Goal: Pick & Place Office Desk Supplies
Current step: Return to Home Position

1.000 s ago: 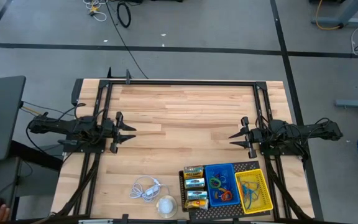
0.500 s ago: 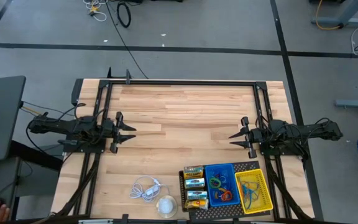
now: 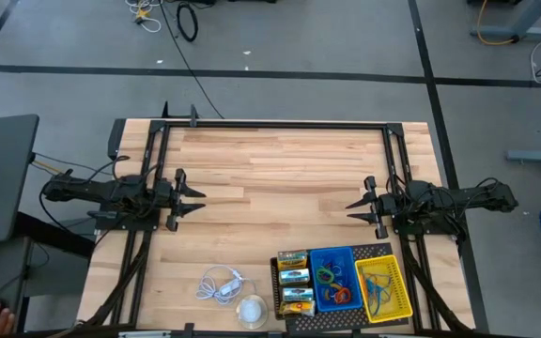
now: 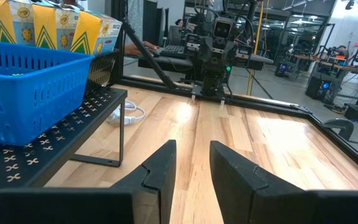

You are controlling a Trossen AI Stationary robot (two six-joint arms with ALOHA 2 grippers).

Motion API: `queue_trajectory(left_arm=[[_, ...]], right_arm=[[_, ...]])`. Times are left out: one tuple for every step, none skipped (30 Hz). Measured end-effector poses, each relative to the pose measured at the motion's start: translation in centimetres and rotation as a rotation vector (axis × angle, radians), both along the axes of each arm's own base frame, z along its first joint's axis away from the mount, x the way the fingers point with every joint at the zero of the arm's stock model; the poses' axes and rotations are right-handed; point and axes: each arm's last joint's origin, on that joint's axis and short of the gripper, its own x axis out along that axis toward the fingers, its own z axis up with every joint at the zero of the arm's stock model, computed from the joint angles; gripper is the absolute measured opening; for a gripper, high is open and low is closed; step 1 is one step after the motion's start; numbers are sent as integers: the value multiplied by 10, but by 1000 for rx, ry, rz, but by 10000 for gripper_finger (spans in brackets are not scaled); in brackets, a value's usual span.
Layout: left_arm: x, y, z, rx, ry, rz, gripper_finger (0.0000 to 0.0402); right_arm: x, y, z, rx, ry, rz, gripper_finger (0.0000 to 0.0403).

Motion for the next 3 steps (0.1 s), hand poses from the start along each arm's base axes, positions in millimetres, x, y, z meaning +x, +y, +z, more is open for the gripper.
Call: queue_trajectory(left_arm=[[0, 0, 0, 0, 0, 0, 136], [0, 0, 0, 0, 0, 0, 136], [0, 0, 0, 0, 0, 0, 136]], right_arm=[[0, 0, 0, 0, 0, 0, 107], [0, 0, 0, 0, 0, 0, 107], [0, 0, 0, 0, 0, 0, 107]])
